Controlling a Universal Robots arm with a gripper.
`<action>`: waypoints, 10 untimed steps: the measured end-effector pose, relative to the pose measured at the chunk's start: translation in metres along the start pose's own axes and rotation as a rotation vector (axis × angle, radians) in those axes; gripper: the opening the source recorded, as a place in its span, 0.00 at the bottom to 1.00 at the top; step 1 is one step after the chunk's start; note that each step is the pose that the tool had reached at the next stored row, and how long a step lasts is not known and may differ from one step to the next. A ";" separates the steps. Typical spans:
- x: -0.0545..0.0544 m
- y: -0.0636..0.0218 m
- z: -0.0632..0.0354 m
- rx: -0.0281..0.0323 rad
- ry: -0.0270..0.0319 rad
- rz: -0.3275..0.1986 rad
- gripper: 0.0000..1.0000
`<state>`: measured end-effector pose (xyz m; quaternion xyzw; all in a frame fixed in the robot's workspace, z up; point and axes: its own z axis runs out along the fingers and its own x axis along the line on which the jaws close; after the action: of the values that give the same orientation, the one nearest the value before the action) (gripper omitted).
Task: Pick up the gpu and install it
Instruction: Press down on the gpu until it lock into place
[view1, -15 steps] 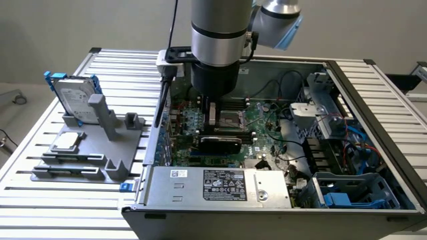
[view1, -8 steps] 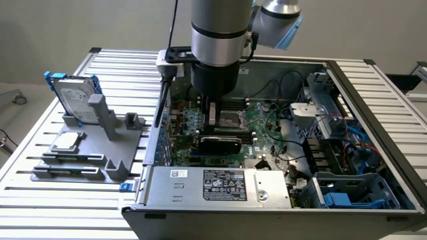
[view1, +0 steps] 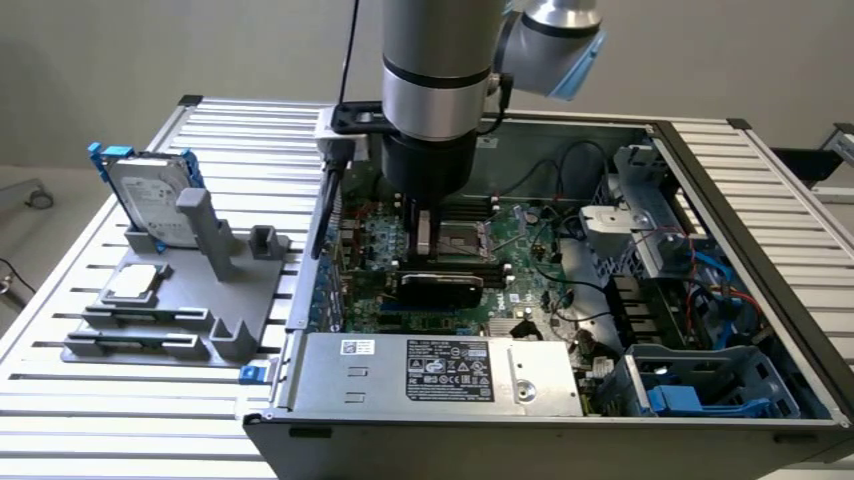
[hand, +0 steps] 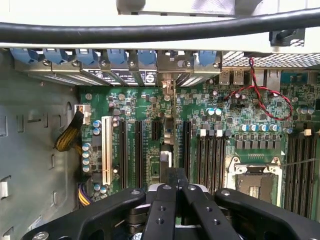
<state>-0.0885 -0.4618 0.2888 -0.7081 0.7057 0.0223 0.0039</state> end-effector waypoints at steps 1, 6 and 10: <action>-0.002 0.0005 0.0020 0.0001 -0.0003 0.000 0.11; -0.006 0.0050 0.0110 0.0004 0.0009 0.000 0.11; -0.006 0.0048 0.0131 0.0003 0.0088 -0.001 0.11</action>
<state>-0.0937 -0.4551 0.2760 -0.7086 0.7053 0.0191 0.0009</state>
